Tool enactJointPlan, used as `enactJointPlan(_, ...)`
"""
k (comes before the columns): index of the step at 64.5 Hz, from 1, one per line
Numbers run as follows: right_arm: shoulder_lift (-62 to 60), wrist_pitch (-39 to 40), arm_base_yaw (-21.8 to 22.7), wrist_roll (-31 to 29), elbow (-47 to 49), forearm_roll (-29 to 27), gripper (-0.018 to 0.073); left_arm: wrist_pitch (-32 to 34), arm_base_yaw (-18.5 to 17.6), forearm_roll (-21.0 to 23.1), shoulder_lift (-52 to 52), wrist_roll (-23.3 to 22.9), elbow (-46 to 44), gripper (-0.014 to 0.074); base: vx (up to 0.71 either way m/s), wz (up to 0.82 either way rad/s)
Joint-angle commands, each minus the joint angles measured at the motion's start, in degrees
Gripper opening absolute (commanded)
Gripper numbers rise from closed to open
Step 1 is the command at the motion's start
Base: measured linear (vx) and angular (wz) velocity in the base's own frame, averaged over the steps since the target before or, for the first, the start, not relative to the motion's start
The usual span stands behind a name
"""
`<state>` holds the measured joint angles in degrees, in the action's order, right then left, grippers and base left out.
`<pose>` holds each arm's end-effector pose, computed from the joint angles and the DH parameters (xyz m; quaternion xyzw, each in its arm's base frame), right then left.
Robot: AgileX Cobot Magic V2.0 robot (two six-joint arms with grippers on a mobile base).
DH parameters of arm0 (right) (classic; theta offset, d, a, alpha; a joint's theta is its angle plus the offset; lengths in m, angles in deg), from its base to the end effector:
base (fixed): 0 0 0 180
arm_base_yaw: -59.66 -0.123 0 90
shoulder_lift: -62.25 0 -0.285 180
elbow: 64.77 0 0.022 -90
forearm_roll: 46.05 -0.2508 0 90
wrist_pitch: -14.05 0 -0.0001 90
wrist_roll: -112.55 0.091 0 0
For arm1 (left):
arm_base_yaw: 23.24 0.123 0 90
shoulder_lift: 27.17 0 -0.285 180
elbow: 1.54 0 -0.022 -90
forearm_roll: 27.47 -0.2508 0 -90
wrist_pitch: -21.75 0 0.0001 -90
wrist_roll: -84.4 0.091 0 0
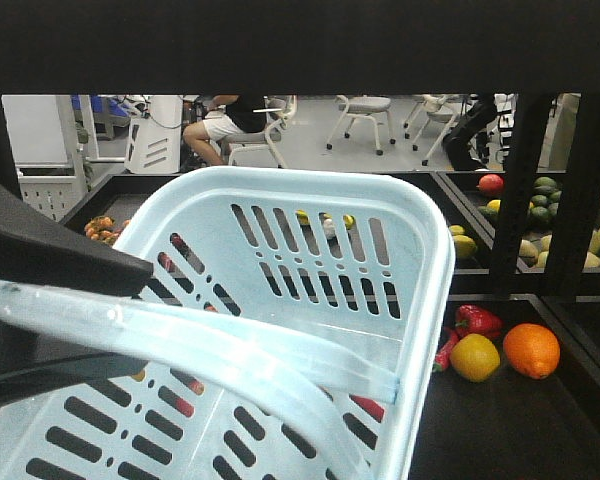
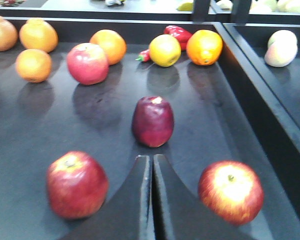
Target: Pick three apples into basket with both arms
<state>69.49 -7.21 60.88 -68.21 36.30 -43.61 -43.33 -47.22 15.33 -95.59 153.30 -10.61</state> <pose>0.0528 -0.0025 0.1703 -0.0082 0.8059 -0.0282 0.5913 0.1266 -0.1177 0.5022 0.6095 0.5544 -0.1710 0.5403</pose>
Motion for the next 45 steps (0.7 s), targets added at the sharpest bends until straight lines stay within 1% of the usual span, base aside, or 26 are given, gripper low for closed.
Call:
enactJointPlan(1,0.38,4.0,0.14,-0.02,0.13,0.56,-0.0001,4.19,-0.28,4.02,0.96,-0.14,-1.57,-0.0008,0.11,-0.11)
enactJointPlan(22,0.38,4.0,0.14,-0.02,0.13,0.56,-0.0001,4.19,-0.28,4.02,0.96,-0.14,-1.57,-0.0008,0.08,-0.09)
enactJointPlan(45,0.38,4.0,0.14,-0.02,0.13,0.56,-0.0001,4.19,-0.28,4.24,0.96,-0.14,-1.57,-0.0008,0.01,-0.01)
